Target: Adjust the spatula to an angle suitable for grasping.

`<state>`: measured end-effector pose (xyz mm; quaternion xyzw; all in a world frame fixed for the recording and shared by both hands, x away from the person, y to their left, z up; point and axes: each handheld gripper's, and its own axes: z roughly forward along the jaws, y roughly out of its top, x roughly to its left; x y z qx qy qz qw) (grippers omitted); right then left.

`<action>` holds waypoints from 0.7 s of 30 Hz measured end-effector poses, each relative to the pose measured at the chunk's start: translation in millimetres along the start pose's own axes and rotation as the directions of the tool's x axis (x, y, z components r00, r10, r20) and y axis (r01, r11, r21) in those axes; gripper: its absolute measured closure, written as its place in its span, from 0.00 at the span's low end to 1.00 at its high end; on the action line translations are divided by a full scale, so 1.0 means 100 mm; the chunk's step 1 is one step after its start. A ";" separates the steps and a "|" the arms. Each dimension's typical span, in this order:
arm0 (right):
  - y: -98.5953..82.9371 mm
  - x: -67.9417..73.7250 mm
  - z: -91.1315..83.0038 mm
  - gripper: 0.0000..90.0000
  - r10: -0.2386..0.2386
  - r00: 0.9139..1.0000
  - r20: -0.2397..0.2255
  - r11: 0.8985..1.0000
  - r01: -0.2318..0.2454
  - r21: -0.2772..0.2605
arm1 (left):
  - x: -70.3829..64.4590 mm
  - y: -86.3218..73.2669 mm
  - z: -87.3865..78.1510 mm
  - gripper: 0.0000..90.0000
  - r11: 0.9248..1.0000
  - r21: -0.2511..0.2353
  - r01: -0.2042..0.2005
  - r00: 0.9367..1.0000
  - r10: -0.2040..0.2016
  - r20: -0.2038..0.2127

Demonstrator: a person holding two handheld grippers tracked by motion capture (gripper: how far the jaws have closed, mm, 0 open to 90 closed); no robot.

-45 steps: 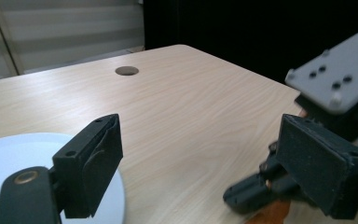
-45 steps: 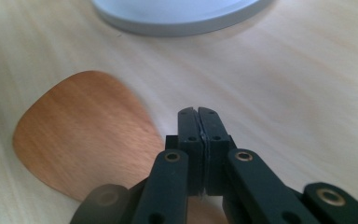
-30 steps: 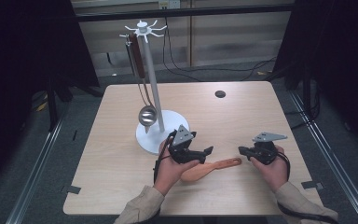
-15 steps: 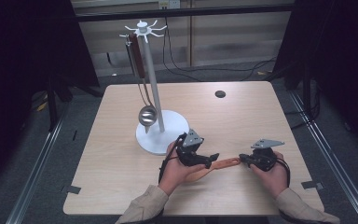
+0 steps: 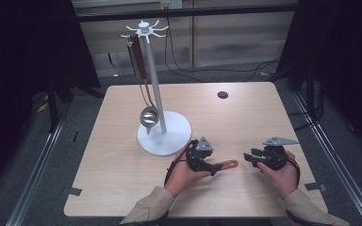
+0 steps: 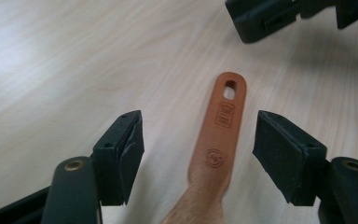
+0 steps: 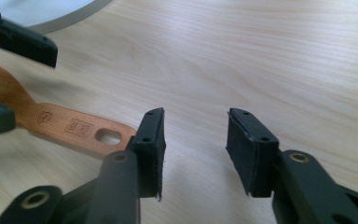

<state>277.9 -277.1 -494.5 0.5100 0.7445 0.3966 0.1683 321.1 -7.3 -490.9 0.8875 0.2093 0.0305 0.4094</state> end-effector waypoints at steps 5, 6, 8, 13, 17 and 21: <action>-0.02 -0.02 -0.06 0.57 0.003 1.000 0.010 1.000 -0.003 -0.005 | -0.03 0.05 0.11 0.44 0.995 0.081 -0.057 0.998 0.054 0.039; -0.03 -0.02 -0.06 0.55 0.004 1.000 0.013 1.000 -0.004 -0.005 | -0.04 0.05 0.13 0.45 0.995 0.079 -0.061 0.997 0.058 0.043; -0.04 -0.03 -0.07 0.53 0.010 1.000 0.017 1.000 -0.009 -0.008 | -0.04 0.07 0.17 0.46 0.990 0.115 -0.078 0.996 0.072 0.049; -0.05 -0.07 -0.11 0.50 0.031 0.999 0.029 0.999 -0.031 -0.008 | -0.07 0.13 0.21 0.51 0.982 0.142 -0.126 0.991 0.119 0.053; -0.04 -0.10 -0.12 0.50 0.036 0.999 0.034 0.999 -0.035 -0.016 | -0.12 0.20 0.22 0.60 0.968 0.191 -0.159 0.987 0.149 0.068; -0.03 -0.11 -0.12 0.49 0.036 0.999 0.039 0.999 -0.035 -0.012 | -0.14 0.27 0.25 0.67 0.953 0.241 -0.183 0.983 0.168 0.078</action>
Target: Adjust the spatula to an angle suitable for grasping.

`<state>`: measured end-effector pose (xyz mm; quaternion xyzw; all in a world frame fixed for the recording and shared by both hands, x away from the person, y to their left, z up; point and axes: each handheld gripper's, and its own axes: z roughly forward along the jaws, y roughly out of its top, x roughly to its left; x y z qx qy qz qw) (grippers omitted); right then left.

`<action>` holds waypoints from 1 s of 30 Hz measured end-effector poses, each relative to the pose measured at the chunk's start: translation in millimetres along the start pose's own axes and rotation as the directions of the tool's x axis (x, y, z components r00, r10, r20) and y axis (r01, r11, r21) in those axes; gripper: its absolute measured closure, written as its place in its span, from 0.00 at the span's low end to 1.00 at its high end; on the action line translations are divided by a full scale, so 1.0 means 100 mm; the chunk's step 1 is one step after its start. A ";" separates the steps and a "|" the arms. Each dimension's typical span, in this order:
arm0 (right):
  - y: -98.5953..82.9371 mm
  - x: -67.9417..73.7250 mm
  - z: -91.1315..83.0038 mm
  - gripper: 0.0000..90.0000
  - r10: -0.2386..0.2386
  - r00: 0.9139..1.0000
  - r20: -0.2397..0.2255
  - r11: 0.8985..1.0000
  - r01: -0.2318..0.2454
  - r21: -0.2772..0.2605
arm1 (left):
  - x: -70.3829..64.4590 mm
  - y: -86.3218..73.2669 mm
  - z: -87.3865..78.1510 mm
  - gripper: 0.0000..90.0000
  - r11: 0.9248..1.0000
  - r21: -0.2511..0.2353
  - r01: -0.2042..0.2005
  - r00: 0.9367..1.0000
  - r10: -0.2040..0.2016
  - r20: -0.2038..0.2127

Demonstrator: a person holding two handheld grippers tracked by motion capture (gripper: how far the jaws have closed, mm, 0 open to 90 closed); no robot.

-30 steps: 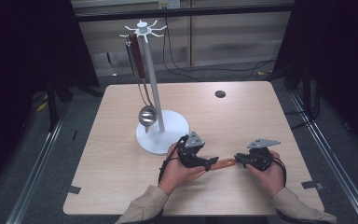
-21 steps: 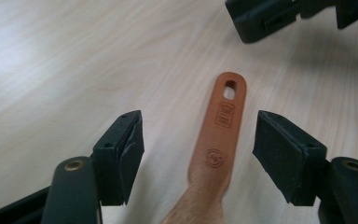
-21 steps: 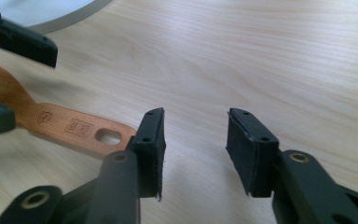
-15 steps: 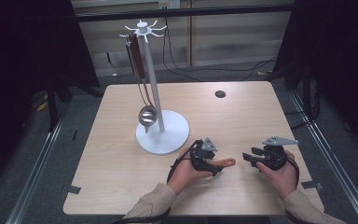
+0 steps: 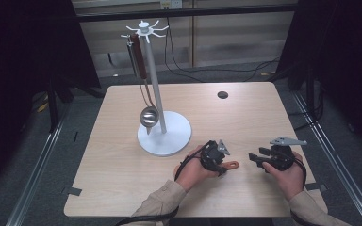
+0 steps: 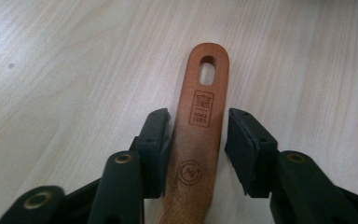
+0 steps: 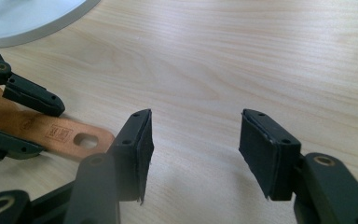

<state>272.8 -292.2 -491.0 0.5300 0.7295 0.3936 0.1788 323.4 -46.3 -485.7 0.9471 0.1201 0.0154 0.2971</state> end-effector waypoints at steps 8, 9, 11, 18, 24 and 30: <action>0.03 0.02 0.03 0.49 0.006 1.000 -0.014 1.000 -0.006 -0.004 | -0.03 0.05 -0.02 0.73 0.999 0.050 0.016 1.000 -0.016 0.007; 0.04 0.01 0.03 0.49 0.005 1.000 -0.014 1.000 -0.005 -0.006 | -0.02 0.04 -0.02 0.73 0.998 0.052 0.027 1.000 -0.028 0.011; 0.04 0.01 0.03 0.49 0.006 1.000 -0.016 1.000 -0.006 -0.007 | -0.03 0.02 -0.04 0.73 0.997 0.060 0.054 0.998 -0.054 0.009; 0.06 0.03 0.06 0.45 0.010 1.000 -0.027 1.000 -0.011 -0.006 | 0.01 -0.04 -0.09 0.71 0.994 0.069 0.080 0.997 -0.081 0.016; 0.09 0.04 0.06 0.35 0.018 1.000 -0.025 1.000 -0.018 -0.009 | -0.01 0.08 -0.05 0.72 0.991 0.130 0.014 1.000 -0.013 -0.008; 0.13 0.04 0.06 0.24 0.017 1.000 -0.009 1.000 -0.017 -0.020 | -0.04 0.05 -0.06 0.73 0.993 0.113 0.045 0.999 -0.044 -0.012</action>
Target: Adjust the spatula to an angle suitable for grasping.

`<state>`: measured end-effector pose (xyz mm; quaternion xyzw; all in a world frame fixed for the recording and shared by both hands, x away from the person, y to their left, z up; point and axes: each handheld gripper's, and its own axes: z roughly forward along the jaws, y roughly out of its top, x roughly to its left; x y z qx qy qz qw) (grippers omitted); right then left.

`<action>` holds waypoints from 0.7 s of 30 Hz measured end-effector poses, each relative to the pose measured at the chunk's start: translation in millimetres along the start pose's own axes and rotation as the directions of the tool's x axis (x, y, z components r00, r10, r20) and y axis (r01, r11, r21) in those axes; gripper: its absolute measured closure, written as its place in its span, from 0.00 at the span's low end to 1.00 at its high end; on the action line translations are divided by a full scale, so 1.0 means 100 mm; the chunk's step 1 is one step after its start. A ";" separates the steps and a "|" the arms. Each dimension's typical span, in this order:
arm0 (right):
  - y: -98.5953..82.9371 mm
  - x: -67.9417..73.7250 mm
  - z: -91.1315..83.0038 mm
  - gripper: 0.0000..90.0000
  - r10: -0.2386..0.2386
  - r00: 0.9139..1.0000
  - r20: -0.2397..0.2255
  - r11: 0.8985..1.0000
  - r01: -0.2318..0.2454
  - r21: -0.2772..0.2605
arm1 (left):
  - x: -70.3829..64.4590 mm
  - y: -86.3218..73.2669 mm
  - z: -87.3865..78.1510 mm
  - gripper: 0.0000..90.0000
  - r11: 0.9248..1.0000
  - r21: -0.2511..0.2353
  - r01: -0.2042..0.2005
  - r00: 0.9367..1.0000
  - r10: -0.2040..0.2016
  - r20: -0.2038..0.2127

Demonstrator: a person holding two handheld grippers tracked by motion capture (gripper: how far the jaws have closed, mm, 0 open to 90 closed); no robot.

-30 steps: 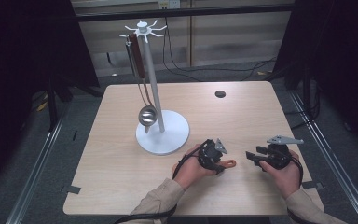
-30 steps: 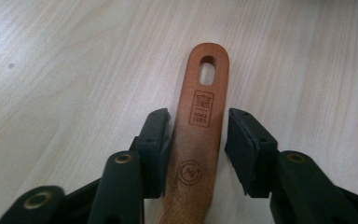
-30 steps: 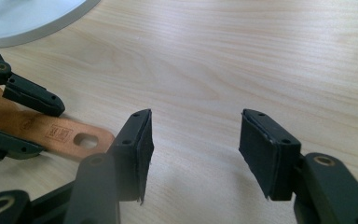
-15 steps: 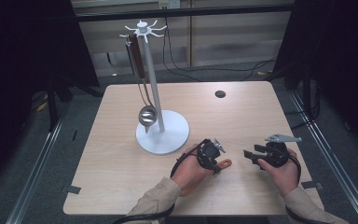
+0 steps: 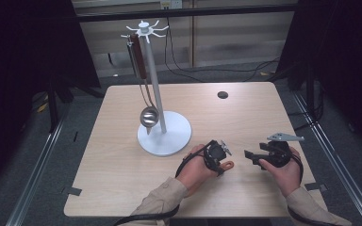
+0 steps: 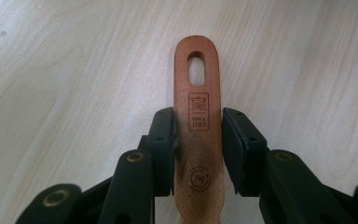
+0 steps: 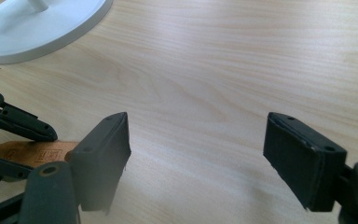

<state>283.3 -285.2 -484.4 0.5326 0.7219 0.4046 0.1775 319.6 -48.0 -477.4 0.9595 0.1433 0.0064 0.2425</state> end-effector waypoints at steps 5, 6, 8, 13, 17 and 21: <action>0.02 0.00 0.03 0.18 -0.006 1.000 -0.014 1.000 0.006 -0.004 | 0.03 -0.13 -0.05 0.73 0.997 -0.057 0.053 0.999 -0.053 0.007; 0.03 0.02 0.05 0.16 -0.006 1.000 -0.017 1.000 0.006 -0.004 | 0.05 -0.15 -0.08 0.73 0.996 -0.070 0.059 0.998 -0.059 0.004; 0.04 0.02 0.07 0.14 -0.013 1.000 -0.015 1.000 0.013 -0.013 | 0.08 -0.19 -0.16 0.73 0.990 -0.118 0.083 0.996 -0.084 0.001; 0.08 0.05 0.12 0.08 -0.017 0.998 -0.060 1.000 0.016 -0.018 | 0.16 -0.28 -0.38 0.73 0.966 -0.220 0.137 0.989 -0.144 -0.019; 0.12 0.07 0.16 0.08 -0.020 0.997 -0.076 0.999 0.018 -0.027 | 0.18 -0.38 -0.54 0.73 0.908 -0.369 0.200 0.974 -0.225 -0.027; 0.15 0.12 0.24 0.08 -0.027 0.995 -0.093 1.000 0.026 -0.016 | 0.22 -0.48 -0.68 0.73 0.853 -0.478 0.208 0.966 -0.255 -0.035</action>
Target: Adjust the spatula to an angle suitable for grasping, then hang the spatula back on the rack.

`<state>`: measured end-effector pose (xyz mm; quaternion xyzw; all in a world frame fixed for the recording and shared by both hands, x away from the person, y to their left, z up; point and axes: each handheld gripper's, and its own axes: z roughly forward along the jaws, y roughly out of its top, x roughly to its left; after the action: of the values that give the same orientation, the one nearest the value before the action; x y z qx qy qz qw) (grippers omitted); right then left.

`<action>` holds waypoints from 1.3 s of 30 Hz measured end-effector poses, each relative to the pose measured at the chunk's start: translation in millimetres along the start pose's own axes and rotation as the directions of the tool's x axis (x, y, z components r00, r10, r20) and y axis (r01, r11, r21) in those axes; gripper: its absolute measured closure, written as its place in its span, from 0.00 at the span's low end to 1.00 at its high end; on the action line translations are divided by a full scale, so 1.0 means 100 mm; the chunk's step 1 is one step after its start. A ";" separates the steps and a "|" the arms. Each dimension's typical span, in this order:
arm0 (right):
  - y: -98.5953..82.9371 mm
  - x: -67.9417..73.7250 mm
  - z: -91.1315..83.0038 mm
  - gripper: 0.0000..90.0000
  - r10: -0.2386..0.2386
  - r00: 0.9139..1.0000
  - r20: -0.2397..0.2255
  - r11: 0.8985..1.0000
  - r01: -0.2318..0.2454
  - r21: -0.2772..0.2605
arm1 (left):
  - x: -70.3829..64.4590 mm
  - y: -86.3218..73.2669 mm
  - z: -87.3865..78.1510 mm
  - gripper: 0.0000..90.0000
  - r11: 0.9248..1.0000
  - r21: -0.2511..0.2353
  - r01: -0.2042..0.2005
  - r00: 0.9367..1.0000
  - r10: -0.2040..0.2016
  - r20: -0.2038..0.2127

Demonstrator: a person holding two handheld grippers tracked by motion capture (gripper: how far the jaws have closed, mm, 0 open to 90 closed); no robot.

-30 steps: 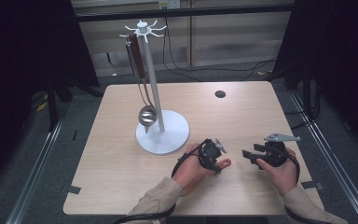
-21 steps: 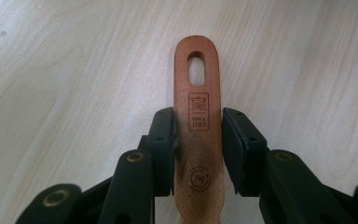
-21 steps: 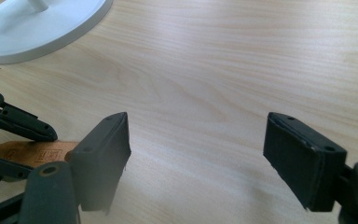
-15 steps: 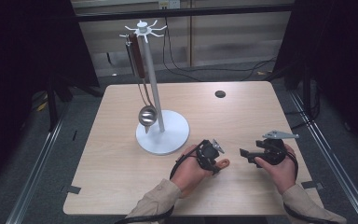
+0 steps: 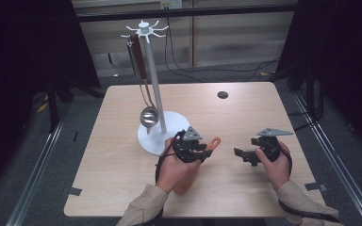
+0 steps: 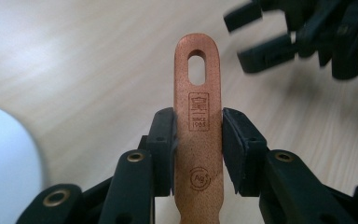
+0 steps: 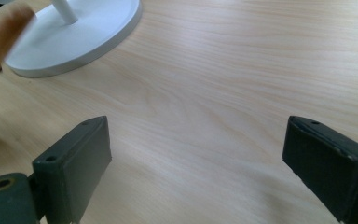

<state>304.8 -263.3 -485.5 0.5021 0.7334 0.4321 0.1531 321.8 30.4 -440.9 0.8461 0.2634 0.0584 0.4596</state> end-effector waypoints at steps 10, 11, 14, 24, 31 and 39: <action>0.07 0.09 0.14 0.08 -0.022 0.999 -0.038 1.000 0.022 0.007 | 0.05 -0.02 -0.37 0.73 0.972 -0.234 0.025 0.997 -0.042 -0.070; 0.07 0.10 0.14 0.08 -0.021 0.999 -0.040 1.000 0.022 0.011 | 0.06 -0.02 -0.41 0.73 0.970 -0.240 0.020 0.995 -0.044 -0.092; 0.08 0.11 0.17 0.08 -0.029 0.998 -0.047 1.000 0.029 0.007 | 0.08 -0.02 -0.50 0.73 0.956 -0.291 0.028 0.993 -0.060 -0.104; 0.10 0.14 0.23 0.08 -0.030 0.998 -0.057 0.999 0.031 0.015 | 0.11 0.06 -0.68 0.73 0.920 -0.391 0.033 0.991 -0.080 -0.105; 0.09 0.14 0.21 0.08 -0.030 0.998 -0.058 0.999 0.031 0.014 | 0.10 0.25 -0.94 0.73 0.866 -0.500 0.018 0.985 -0.103 -0.141; 0.08 0.09 0.16 0.08 -0.023 0.999 -0.045 1.000 0.023 0.001 | 0.13 0.36 -1.19 0.73 0.815 -0.579 -0.031 0.967 -0.121 -0.222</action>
<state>316.1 -246.3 -486.7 0.4841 0.7426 0.4407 0.1411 306.3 109.5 -345.6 0.6460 0.3090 0.2300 0.6590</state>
